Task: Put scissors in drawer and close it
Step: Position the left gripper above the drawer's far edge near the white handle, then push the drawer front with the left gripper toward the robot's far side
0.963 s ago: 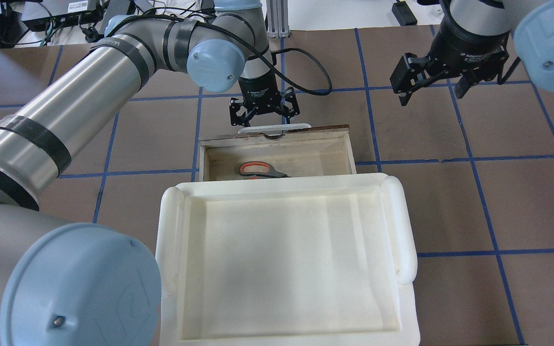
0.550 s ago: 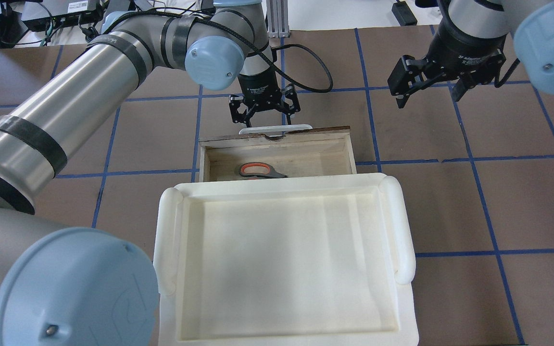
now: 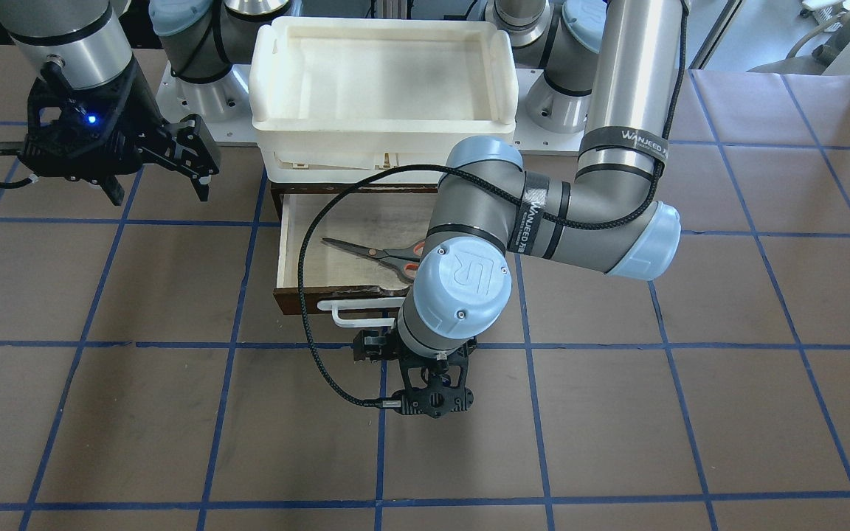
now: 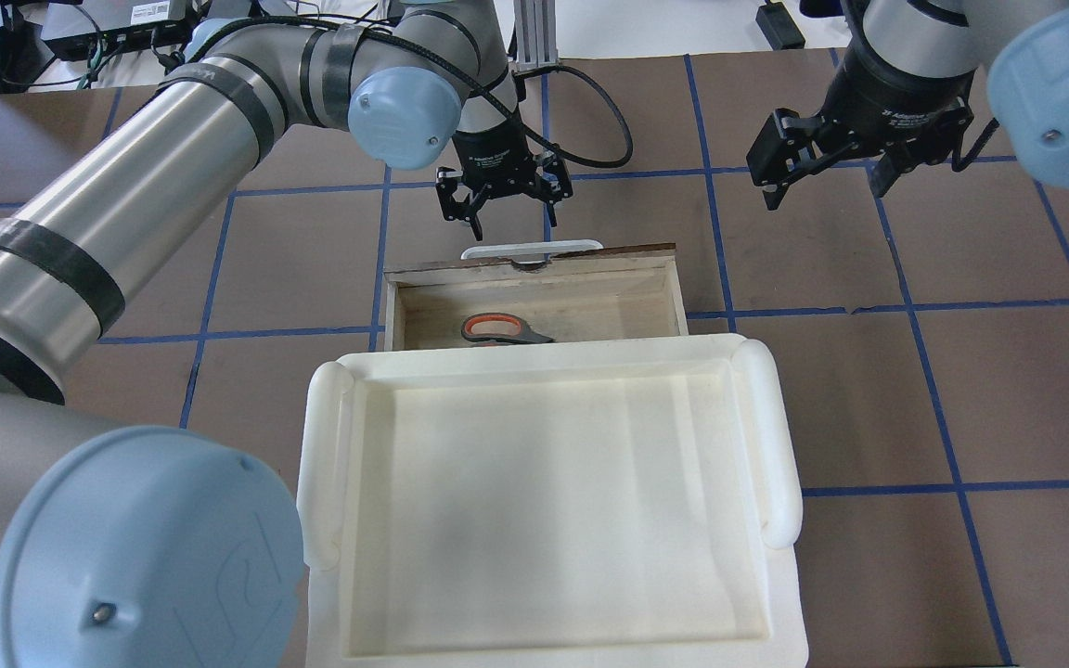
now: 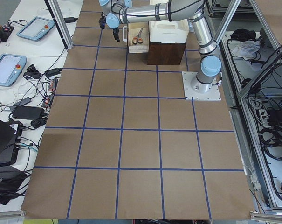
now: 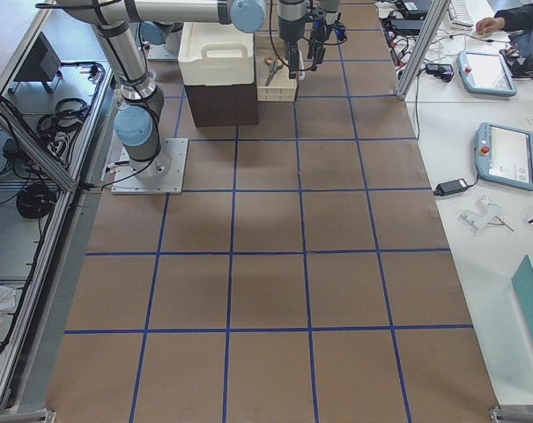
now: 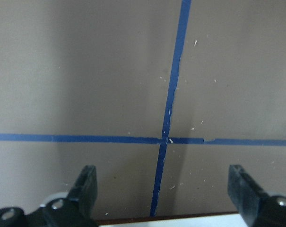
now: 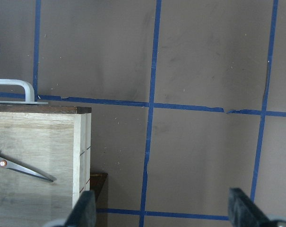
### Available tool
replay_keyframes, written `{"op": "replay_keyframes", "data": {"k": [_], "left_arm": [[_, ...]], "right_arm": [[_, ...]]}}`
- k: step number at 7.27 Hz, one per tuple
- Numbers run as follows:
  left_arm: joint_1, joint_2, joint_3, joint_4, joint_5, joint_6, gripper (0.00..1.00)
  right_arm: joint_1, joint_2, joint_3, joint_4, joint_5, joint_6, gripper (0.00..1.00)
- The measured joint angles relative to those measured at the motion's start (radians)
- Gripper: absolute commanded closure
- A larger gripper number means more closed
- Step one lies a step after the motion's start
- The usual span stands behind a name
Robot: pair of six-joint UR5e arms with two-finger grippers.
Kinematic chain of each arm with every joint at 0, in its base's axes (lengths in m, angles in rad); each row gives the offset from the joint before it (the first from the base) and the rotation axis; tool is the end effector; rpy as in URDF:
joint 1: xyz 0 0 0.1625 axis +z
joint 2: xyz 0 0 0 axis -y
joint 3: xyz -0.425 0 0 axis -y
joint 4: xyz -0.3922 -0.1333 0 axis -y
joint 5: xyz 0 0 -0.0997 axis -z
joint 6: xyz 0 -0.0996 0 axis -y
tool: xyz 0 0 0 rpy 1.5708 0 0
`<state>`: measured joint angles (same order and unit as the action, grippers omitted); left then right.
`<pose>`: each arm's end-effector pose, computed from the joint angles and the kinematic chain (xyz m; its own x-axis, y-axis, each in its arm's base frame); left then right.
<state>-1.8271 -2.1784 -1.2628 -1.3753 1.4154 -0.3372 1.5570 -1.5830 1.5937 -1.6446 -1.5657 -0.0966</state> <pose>-0.3229 -0.6455 0.2874 -0.9891 -0.0966 0.1109 -0.0796 0.9856 0.1490 0.1270 -0.4946 0.4902 -0.9966 -0.0828 0.0010 -0.0827 0.9946 -0.0633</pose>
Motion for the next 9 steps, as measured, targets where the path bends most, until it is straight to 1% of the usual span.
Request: {"op": "replay_keyframes", "data": {"k": [2, 5, 9], "left_arm": [[-0.012, -0.005, -0.009, 0.015, 0.023, 0.010, 0.00], [-0.036, 0.013, -0.021, -0.037, 0.028, 0.015, 0.00], [-0.040, 0.049, -0.065, -0.064, 0.025, 0.022, 0.00]], "right_arm": [[0.000, 0.001, 0.000, -0.002, -0.003, -0.001, 0.00], [0.000, 0.002, 0.000, -0.003, -0.006, -0.001, 0.00], [0.000, -0.001, 0.000, -0.003, -0.015, 0.002, 0.00]]}}
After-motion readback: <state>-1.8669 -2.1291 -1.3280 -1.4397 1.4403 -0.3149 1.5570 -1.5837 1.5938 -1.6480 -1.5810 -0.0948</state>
